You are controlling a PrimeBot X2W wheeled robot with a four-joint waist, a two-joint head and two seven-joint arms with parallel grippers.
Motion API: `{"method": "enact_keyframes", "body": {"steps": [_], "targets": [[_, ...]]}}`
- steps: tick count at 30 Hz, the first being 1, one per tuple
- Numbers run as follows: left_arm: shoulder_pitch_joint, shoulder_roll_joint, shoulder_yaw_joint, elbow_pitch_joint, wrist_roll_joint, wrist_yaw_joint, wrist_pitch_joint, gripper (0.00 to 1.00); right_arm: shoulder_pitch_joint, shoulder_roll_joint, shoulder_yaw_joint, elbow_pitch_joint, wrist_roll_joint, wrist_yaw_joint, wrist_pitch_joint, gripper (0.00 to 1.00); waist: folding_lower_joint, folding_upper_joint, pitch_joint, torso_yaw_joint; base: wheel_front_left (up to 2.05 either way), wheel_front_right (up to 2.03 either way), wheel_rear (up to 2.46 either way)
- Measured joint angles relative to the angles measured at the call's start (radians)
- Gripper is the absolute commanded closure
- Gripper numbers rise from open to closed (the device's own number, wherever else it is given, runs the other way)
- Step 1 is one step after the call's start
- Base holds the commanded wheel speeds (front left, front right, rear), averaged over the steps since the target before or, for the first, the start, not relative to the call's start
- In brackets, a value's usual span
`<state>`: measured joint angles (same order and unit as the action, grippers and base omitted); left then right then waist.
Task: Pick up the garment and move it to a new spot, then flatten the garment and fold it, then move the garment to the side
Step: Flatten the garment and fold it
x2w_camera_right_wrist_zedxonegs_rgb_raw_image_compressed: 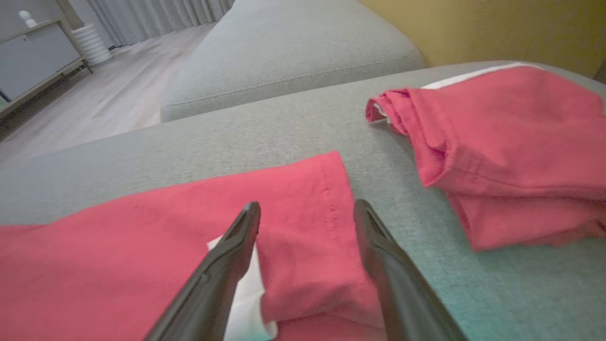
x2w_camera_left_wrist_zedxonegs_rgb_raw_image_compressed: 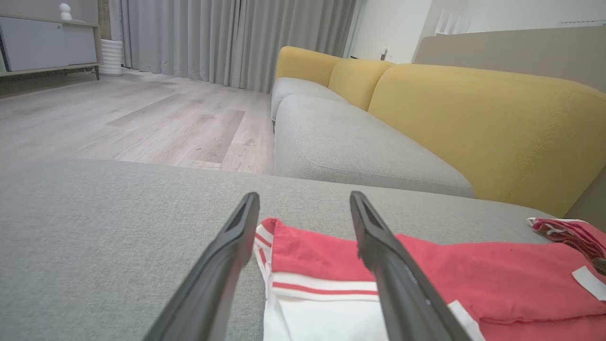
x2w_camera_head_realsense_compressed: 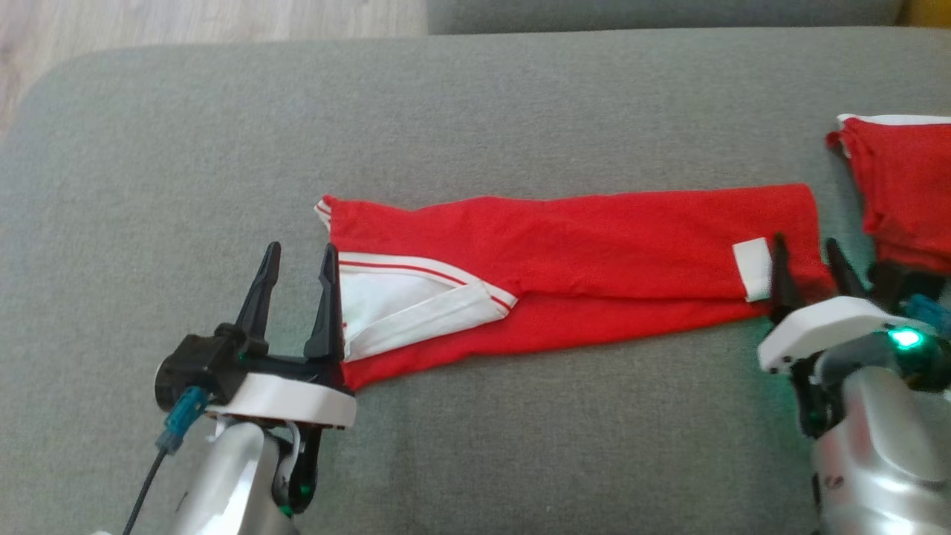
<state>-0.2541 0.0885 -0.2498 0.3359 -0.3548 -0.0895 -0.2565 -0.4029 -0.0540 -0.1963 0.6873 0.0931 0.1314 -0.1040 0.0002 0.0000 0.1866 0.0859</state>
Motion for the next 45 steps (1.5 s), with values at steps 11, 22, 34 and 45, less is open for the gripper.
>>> {"method": "enact_keyframes", "body": {"steps": [11, 22, 34, 45], "targets": [[-0.009, -0.018, 0.013, 0.016, 0.022, -0.017, 0.0, 0.0, -0.103, -0.007, -0.103, 0.224, -0.03, 0.0, 0.007, 0.0, -0.0002, 0.0, 0.031, 0.023, 0.0, 0.0, 0.0], [-0.016, -0.025, 0.033, 0.02, 0.039, -0.026, 0.0, 0.0, -0.146, 0.0, -0.081, 0.286, -0.038, 0.0, -0.045, 1.0, -0.0002, 0.0, 0.02, -0.011, 0.0, 0.0, 0.0], [-0.015, -0.032, 0.047, 0.017, 0.039, -0.034, 0.0, 0.0, -0.145, -0.08, -0.191, 0.126, -0.114, 0.0, 0.0, 1.0, -0.0002, 0.0, -0.023, -0.043, 0.0, 0.0, 0.0], [-0.003, -0.037, 0.055, 0.017, 0.039, -0.034, 0.0, 0.0, -0.113, -0.009, -0.038, -0.033, -0.053, 0.0, 0.053, 1.0, -0.0003, 0.0, -0.075, -0.026, 0.0, 0.0, 0.0]]}}
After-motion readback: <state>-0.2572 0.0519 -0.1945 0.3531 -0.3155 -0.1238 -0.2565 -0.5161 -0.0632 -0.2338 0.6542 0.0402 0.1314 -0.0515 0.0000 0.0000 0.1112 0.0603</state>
